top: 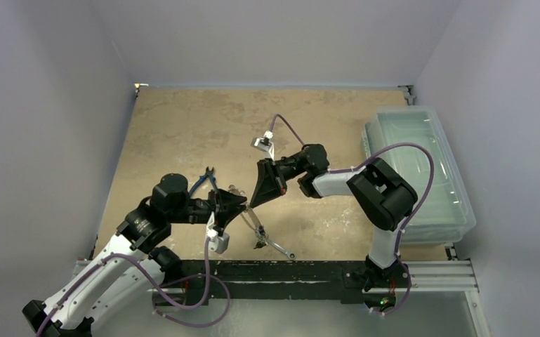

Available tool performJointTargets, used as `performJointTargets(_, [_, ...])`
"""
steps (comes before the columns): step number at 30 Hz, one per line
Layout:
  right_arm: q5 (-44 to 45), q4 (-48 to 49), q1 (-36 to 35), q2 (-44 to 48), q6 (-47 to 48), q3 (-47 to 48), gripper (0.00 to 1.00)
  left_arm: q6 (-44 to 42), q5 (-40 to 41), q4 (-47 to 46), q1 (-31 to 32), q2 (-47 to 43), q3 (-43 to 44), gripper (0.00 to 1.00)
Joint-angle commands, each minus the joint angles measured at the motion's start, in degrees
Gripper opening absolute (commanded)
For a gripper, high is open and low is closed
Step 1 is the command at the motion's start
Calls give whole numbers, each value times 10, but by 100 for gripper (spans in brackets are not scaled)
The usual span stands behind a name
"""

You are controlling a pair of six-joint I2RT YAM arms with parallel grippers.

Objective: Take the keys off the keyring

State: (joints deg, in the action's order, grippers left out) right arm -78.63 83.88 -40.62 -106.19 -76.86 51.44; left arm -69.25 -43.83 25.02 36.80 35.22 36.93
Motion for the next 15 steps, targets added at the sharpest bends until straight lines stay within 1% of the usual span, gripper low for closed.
performJointTargets(1, [7,180,-3,2,-78,24,0,-3,-8,-10,17,0,-2,27])
performJointTargets(11, [9,182,-3,-1,-84,25,0,-17,0,-9,29,-6,-13,25])
performJointTargets(15, [10,201,-3,-6,-100,27,0,-17,5,-9,31,-7,-17,24])
